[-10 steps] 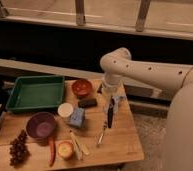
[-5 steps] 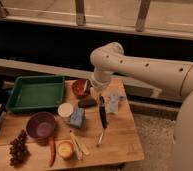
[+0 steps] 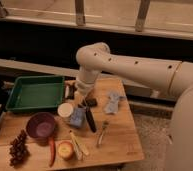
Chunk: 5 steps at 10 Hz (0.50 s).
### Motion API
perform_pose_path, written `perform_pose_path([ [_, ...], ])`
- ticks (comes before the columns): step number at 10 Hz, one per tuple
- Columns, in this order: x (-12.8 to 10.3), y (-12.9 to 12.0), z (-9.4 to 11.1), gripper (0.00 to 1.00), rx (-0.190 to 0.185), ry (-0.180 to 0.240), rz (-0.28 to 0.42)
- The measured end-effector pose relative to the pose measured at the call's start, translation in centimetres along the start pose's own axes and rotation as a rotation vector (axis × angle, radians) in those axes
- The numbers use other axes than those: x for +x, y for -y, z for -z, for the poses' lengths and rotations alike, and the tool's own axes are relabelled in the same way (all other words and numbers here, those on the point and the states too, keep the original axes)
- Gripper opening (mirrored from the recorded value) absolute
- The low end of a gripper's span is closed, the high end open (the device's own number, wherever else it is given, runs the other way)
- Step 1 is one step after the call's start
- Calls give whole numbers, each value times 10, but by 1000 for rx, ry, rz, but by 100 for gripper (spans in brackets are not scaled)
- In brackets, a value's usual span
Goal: Wipe purple bowl with brush
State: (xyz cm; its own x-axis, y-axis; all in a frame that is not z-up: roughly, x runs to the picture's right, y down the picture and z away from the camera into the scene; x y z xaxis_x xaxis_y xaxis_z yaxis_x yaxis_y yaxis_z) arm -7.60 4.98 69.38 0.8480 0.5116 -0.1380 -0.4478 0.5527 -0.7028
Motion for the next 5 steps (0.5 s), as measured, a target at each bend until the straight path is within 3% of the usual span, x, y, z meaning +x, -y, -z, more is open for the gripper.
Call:
perform_pose_path([
  [1, -9, -10, -4, 0, -22, 2, 22],
  [5, -5, -7, -3, 0, -19, -6, 16],
])
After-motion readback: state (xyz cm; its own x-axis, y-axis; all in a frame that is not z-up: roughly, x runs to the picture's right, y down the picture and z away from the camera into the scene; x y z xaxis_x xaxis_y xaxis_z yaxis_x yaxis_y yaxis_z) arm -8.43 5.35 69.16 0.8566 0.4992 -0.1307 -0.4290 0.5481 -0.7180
